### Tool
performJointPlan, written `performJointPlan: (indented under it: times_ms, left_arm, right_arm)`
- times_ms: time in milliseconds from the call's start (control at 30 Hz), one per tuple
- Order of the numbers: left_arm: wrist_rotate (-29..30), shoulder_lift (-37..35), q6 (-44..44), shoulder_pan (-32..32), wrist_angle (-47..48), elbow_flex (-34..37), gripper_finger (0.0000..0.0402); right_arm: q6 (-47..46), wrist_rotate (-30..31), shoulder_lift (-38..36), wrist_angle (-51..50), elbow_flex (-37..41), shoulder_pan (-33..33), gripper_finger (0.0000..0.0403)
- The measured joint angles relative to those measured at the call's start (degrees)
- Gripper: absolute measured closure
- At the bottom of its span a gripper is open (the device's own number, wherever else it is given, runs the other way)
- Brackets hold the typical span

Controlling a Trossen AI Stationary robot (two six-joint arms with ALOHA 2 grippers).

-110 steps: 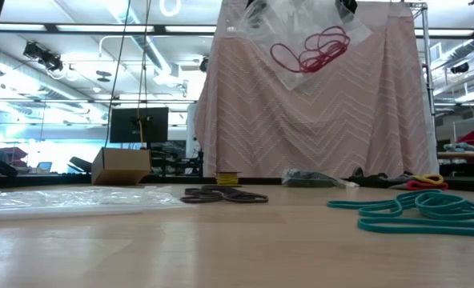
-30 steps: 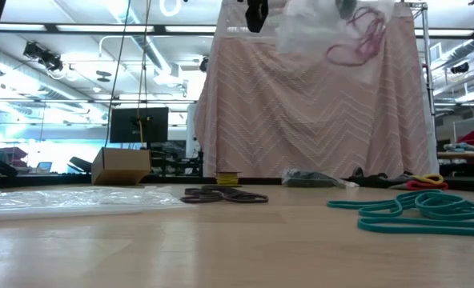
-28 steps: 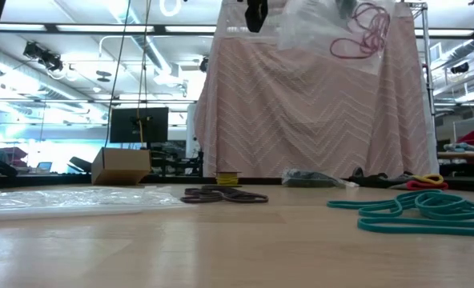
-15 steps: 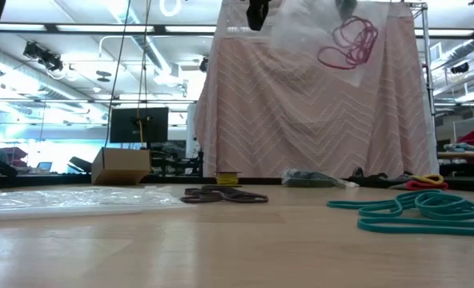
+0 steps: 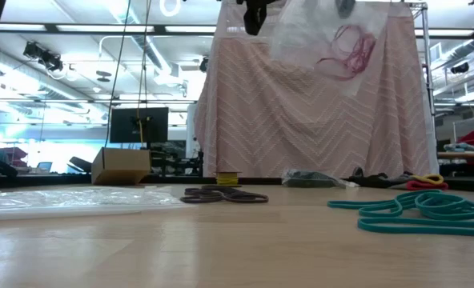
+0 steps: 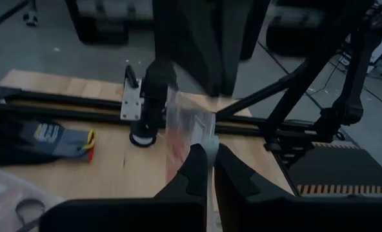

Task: Sort rubber bands
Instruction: Close the transparent zip bag

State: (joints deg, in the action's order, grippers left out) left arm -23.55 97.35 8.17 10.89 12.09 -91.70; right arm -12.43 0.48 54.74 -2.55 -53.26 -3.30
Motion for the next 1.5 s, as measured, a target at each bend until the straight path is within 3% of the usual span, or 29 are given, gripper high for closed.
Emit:
performJointPlan:
  times_ms: [433,733,867,1033,1233,1433,1500]
  left_arm:
    - [0.13,0.3,-0.03,-0.41,0.01,0.02,0.0387]
    - [-0.09,0.3,-0.01,-0.41,-0.54,0.02,0.0387]
    - [-0.41,0.3,0.01,-0.42,-1.32,0.02,0.0387]
    - [-0.74,0.3,1.06,-0.52,-2.02,0.02,0.0387]
    - [-1.65,0.3,1.14,-0.5,-1.68,0.01,0.0388]
    - [-1.42,0.32,1.15,-0.52,-1.41,0.02,0.0388]
    - [-1.35,0.32,1.15,-0.52,-1.25,0.02,0.0388]
  right_arm:
    - [1.01,-3.74,0.0,-1.68,-0.04,-1.02,0.0395]
    - [-0.91,-6.17,0.16,-1.57,-0.04,-1.02,0.0303]
    - [-2.98,-4.81,1.1,-1.89,-0.05,-1.02,0.0285]
    - [-3.08,-4.77,2.29,-1.41,0.01,-1.02,0.0299]
    - [-1.58,-5.35,2.11,-0.08,0.01,-1.02,0.039]
    - [-3.01,-6.0,2.05,-0.24,0.01,-1.39,0.0369]
    - [-3.03,-5.48,2.05,-0.94,0.01,-1.38,0.0379]
